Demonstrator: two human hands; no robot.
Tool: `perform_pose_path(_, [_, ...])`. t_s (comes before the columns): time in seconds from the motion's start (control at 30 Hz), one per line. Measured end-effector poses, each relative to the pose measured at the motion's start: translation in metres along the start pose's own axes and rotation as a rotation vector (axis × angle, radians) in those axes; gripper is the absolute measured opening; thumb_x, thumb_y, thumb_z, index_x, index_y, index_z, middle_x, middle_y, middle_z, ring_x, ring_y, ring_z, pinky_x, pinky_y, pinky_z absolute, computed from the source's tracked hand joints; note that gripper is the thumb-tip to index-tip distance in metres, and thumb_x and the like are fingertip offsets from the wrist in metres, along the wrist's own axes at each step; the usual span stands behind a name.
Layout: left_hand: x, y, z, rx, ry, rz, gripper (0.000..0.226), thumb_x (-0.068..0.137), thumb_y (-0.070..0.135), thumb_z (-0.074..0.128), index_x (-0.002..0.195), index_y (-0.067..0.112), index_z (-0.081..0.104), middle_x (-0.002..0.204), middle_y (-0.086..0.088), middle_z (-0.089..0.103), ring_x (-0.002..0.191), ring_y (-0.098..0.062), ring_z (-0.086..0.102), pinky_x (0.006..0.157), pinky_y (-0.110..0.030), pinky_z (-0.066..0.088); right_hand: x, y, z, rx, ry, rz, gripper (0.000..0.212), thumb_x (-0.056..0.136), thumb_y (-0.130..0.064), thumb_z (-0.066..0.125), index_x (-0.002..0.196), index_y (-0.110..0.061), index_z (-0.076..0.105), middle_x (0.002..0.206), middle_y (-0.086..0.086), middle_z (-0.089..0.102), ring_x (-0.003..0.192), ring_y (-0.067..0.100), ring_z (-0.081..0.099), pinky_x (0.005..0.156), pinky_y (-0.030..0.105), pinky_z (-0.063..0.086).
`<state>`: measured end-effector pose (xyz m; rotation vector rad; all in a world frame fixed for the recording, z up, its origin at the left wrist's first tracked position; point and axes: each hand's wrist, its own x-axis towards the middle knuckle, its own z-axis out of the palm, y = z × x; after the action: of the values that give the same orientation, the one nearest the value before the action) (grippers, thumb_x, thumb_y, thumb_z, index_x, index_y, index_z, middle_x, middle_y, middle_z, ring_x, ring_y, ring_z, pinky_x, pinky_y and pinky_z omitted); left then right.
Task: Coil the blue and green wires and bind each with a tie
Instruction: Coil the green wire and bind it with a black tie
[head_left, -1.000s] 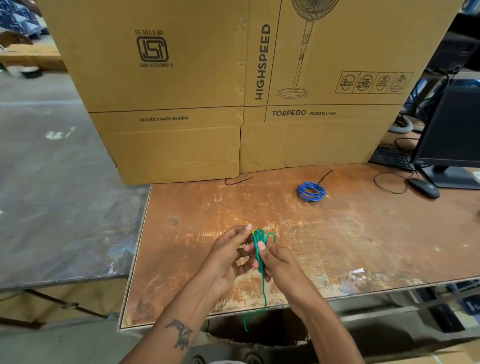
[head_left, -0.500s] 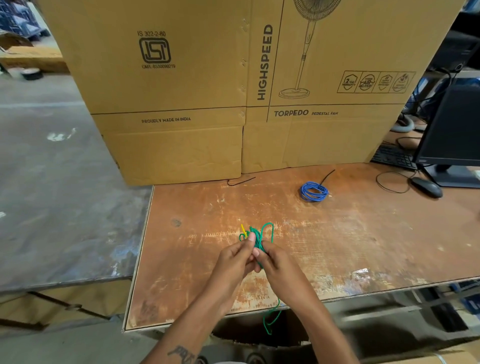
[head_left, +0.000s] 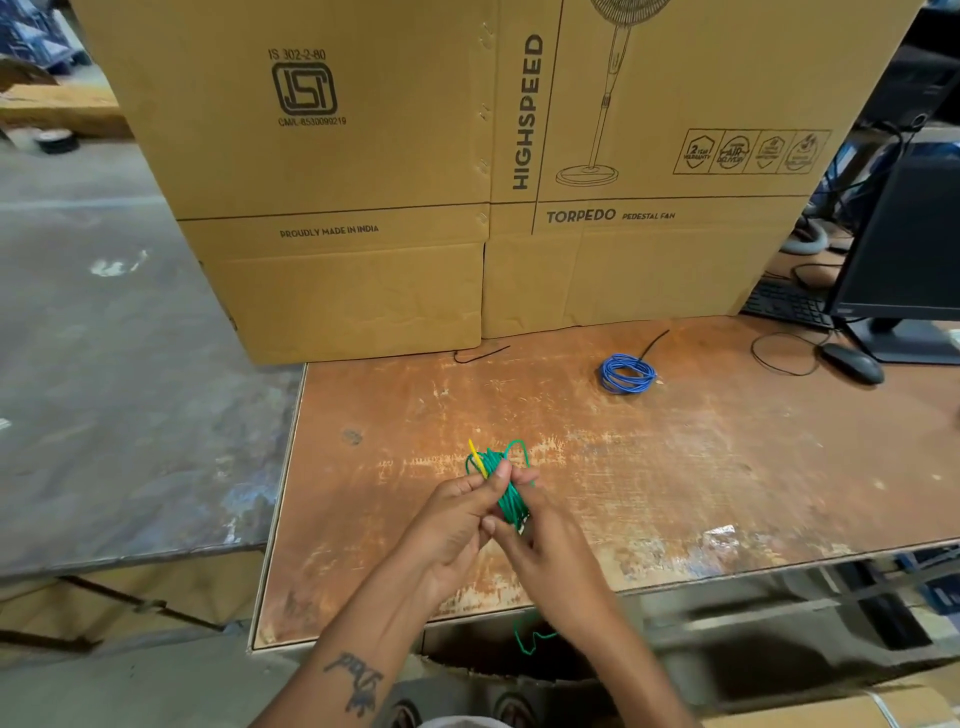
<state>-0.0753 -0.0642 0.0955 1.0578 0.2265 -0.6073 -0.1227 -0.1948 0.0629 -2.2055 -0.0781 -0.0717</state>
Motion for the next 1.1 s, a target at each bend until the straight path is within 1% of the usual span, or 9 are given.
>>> perform_pose_path(0.07, [-0.001,0.005,0.009,-0.003,0.006,0.047,0.030,0.095,0.026,0.065,0.109,0.002,0.074,0.122,-0.012,0.074,0.112,-0.020,0.070,0.093,-0.027,0.055,-0.016,-0.007,0.021,0.027,0.264,0.001,0.054,0.098,-0.022,0.073,0.144,-0.024,0.045,0.129,-0.012,0.035,0.110,-0.005,0.052,0.091,0.008,0.044])
perform_pose_path(0.17, [-0.003,0.016,0.012,-0.071,0.044,0.100,0.023,0.090,0.030,0.066,0.099,0.008,0.069,0.117,-0.015,0.075,0.117,-0.025,0.069,0.106,-0.038,0.049,-0.019,0.004,0.025,0.112,0.468,0.040,0.063,0.093,-0.017,0.078,0.141,-0.024,0.038,0.136,-0.009,0.031,0.091,0.009,0.063,0.079,0.021,0.058])
perform_pose_path(0.27, [-0.007,0.035,0.005,-0.088,-0.006,0.098,0.017,0.097,0.029,0.061,0.102,0.012,0.064,0.119,-0.017,0.074,0.113,-0.027,0.071,0.106,-0.040,0.051,-0.012,0.027,-0.003,0.337,0.059,0.133,0.029,0.102,-0.029,0.069,0.122,-0.030,0.048,0.117,-0.018,0.063,0.082,0.014,0.073,0.081,0.046,0.062])
perform_pose_path(0.33, [-0.009,0.046,0.001,-0.092,-0.022,0.075,0.017,0.095,0.033,0.062,0.100,0.017,0.065,0.118,-0.014,0.075,0.102,-0.024,0.074,0.101,-0.039,0.053,-0.013,0.043,-0.019,0.524,-0.320,0.144,0.020,0.108,-0.032,0.057,0.112,-0.013,0.060,0.089,0.003,0.075,0.072,0.022,0.072,0.083,0.048,0.061])
perform_pose_path(0.5, [-0.011,0.067,-0.014,-0.077,-0.051,0.021,0.017,0.095,0.036,0.062,0.093,0.020,0.068,0.089,0.003,0.074,0.077,-0.017,0.072,0.085,-0.034,0.056,-0.017,0.090,-0.040,1.102,-0.562,0.364,0.025,0.106,-0.029,0.064,0.096,-0.006,0.063,0.066,0.005,0.045,0.054,0.018,0.053,0.070,0.041,0.055])
perform_pose_path(0.7, [-0.017,0.057,-0.020,0.497,-0.227,0.072,0.025,0.095,0.035,0.061,0.094,0.012,0.069,0.078,0.000,0.067,0.070,-0.016,0.066,0.073,-0.028,0.055,0.029,0.077,-0.056,0.941,-0.254,0.691,0.020,0.105,-0.023,0.062,0.102,-0.003,0.066,0.061,-0.002,0.042,0.036,0.003,0.026,0.032,0.017,0.018])
perform_pose_path(0.8, [-0.016,0.037,-0.010,0.657,-0.277,0.048,0.022,0.102,0.025,0.060,0.094,0.008,0.071,0.081,-0.005,0.072,0.070,-0.012,0.068,0.071,-0.025,0.056,0.056,0.038,-0.054,0.969,-0.166,0.744,0.025,0.109,-0.008,0.044,0.113,0.003,0.066,0.066,0.000,0.049,0.040,0.004,0.030,0.032,0.017,0.020])
perform_pose_path(1.0, [-0.001,-0.001,-0.002,0.694,0.016,0.223,0.024,0.104,0.019,0.056,0.099,0.001,0.072,0.092,-0.013,0.079,0.079,-0.015,0.076,0.076,-0.034,0.061,0.072,-0.018,-0.051,0.735,-0.119,0.545,0.032,0.097,0.014,0.033,0.116,0.026,0.056,0.074,0.013,0.055,0.053,0.018,0.048,0.051,0.031,0.044])
perform_pose_path(1.1, [-0.002,-0.004,0.008,0.498,0.139,0.192,0.026,0.104,0.022,0.056,0.085,0.008,0.067,0.082,-0.007,0.073,0.066,-0.008,0.073,0.057,-0.016,0.051,0.062,-0.029,-0.040,0.517,-0.096,0.444,0.035,0.103,0.007,0.043,0.133,0.006,0.060,0.077,0.010,0.062,0.051,0.012,0.057,0.053,0.029,0.052])
